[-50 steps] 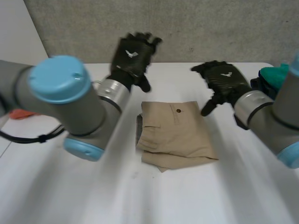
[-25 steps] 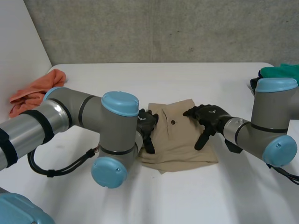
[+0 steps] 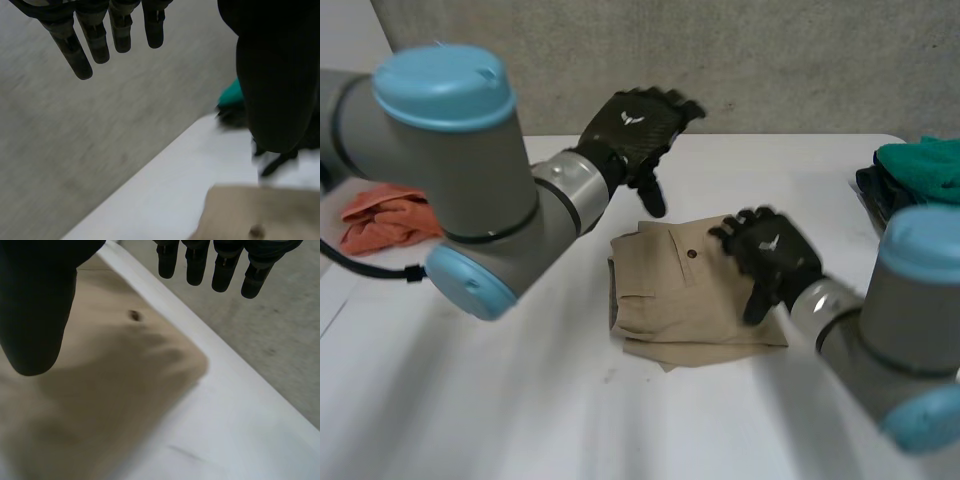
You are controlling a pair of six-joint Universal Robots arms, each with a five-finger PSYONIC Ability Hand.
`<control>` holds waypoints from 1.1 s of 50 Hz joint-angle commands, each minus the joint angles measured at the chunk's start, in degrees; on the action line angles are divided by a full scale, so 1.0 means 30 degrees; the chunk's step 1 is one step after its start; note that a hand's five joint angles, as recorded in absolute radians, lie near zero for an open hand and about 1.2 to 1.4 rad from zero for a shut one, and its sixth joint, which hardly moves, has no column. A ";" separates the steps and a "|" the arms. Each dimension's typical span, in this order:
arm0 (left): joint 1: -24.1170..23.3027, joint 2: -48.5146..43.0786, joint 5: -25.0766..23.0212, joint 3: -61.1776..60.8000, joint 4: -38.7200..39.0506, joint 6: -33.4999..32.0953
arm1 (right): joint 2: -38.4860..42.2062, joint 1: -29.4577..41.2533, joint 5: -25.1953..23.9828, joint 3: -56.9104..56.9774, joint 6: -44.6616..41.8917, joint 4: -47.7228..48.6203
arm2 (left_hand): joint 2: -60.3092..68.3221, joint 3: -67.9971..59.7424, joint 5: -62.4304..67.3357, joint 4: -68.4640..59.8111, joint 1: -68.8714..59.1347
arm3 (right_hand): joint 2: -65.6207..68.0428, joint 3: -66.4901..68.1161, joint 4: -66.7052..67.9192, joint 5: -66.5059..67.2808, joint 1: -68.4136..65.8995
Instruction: Fold the laundry.
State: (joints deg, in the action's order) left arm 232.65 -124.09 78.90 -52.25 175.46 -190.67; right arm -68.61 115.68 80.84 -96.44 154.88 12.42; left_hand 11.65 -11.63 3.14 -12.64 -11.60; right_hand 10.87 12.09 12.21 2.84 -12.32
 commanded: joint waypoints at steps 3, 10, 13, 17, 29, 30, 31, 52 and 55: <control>0.1141 0.0465 -0.6464 0.0600 -0.0537 0.2413 | 0.0864 0.2045 0.0709 -0.3564 0.0024 0.4995 | 0.0307 -0.0313 -0.0189 0.0024 -0.0324 | -0.0291 -0.0697 -0.0738 -0.0946 0.0773; 0.1230 0.0348 -0.6759 0.0338 -0.0478 0.3148 | 0.2916 0.2045 0.1560 -0.2804 -0.0064 0.7750 | 0.0308 -0.0314 -0.0189 0.0023 -0.0325 | -0.0291 -0.0697 -0.0738 -0.0946 0.0773; 0.1229 0.0348 -0.6642 0.0219 -0.0478 0.3148 | 0.3764 0.2045 0.1589 -0.2160 -0.0211 0.8689 | 0.0307 -0.0313 -0.0189 0.0024 -0.0324 | -0.0291 -0.0697 -0.0738 -0.0946 0.0773; 0.1229 0.0348 -0.6671 -0.0015 -0.0449 0.3148 | 0.4674 0.2045 0.1443 -0.0989 -0.0211 0.8867 | 0.0308 -0.0314 -0.0189 0.0023 -0.0325 | 0.3580 0.3174 0.3133 0.2925 -0.3098; 0.1230 0.0611 -0.6612 -0.0103 -0.0449 0.3118 | 0.4910 0.1723 0.1325 0.2174 0.0111 0.9863 | 0.0252 -0.0258 -0.0244 0.0079 -0.0269 | 2.3043 2.2637 2.2595 2.2387 -2.2560; 0.1230 0.0670 -0.6612 -0.0103 -0.0449 0.3118 | 0.4823 0.1403 0.1325 0.2932 0.0285 0.9834 | 0.0252 -0.0258 -0.0245 0.0079 -0.0269 | 2.3043 2.2637 2.2595 2.2387 -2.2560; 0.1230 0.0728 -0.6612 -0.0074 -0.0449 0.3118 | 0.4735 0.1168 0.1296 0.3258 0.0432 0.9833 | 0.0252 -0.0258 -0.0245 0.0079 -0.0269 | 2.3043 2.2637 2.2595 2.2387 -2.2560; 0.2255 0.3043 -0.6319 -0.0776 0.0137 0.3265 | 0.5522 -0.9699 -0.1661 1.3249 0.6702 1.0946 | 0.0252 -0.0258 -0.0245 0.0079 -0.0269 | 2.3043 2.2637 2.2595 2.2387 -2.2560; 0.2197 0.3102 -0.6349 -0.1156 0.0137 0.3236 | 0.7190 -1.1252 -0.2335 1.4508 0.6937 1.0976 | 0.0307 -0.0313 -0.0189 0.0024 -0.0324 | 2.3043 2.2637 2.2595 2.2387 -2.2560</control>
State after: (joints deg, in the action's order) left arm 239.69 -114.88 59.92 -53.73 175.84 -180.79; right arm -53.67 89.56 77.26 -58.28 173.50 44.64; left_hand 11.65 -11.63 3.14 -12.64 -11.60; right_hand 67.44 68.29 68.82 56.32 -62.99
